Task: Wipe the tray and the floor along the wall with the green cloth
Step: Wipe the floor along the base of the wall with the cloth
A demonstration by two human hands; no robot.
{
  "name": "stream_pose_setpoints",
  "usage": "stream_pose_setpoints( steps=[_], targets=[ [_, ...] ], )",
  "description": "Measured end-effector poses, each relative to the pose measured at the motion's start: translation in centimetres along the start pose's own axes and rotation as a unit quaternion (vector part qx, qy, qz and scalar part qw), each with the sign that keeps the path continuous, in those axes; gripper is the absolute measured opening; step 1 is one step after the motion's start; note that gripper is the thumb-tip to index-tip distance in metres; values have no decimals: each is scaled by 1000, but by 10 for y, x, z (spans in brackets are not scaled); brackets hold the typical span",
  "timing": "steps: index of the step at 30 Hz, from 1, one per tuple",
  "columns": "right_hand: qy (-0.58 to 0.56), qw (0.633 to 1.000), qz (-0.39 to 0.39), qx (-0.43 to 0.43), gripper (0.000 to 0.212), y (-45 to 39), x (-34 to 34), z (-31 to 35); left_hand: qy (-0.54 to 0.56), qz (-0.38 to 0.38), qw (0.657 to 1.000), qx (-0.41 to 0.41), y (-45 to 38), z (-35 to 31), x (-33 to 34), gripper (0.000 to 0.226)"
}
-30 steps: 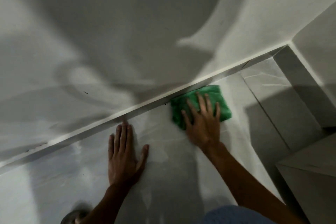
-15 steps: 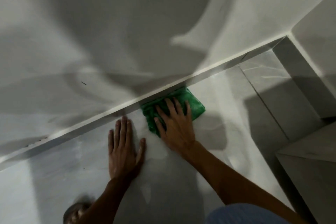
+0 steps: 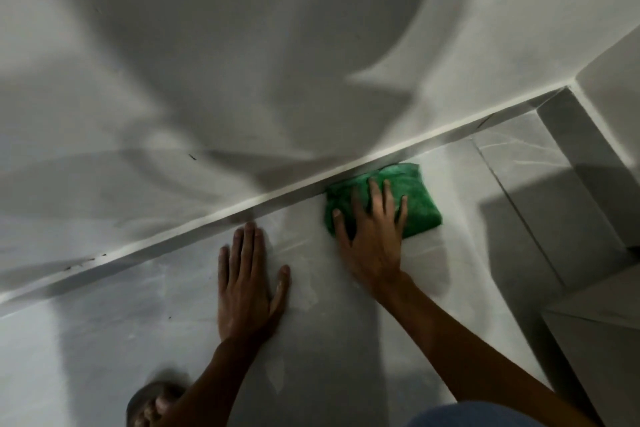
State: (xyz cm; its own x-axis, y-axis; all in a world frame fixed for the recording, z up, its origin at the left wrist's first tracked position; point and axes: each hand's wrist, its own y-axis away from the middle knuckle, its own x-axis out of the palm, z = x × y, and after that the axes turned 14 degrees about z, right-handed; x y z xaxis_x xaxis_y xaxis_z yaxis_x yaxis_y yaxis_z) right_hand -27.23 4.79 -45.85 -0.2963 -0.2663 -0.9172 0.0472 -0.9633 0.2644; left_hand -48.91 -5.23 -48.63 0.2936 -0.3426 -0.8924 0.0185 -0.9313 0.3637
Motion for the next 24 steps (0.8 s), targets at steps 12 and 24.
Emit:
stream_pose_setpoints(
  steps=[12,24],
  targets=[
    [13,995,-67,-72,43,-11,-2,-24,30,-24,999,28,1,4,-2,81],
    [-63,997,-42,-18,42,-3,2,-8,33,-18,999,31,1,1,-5,87]
  ],
)
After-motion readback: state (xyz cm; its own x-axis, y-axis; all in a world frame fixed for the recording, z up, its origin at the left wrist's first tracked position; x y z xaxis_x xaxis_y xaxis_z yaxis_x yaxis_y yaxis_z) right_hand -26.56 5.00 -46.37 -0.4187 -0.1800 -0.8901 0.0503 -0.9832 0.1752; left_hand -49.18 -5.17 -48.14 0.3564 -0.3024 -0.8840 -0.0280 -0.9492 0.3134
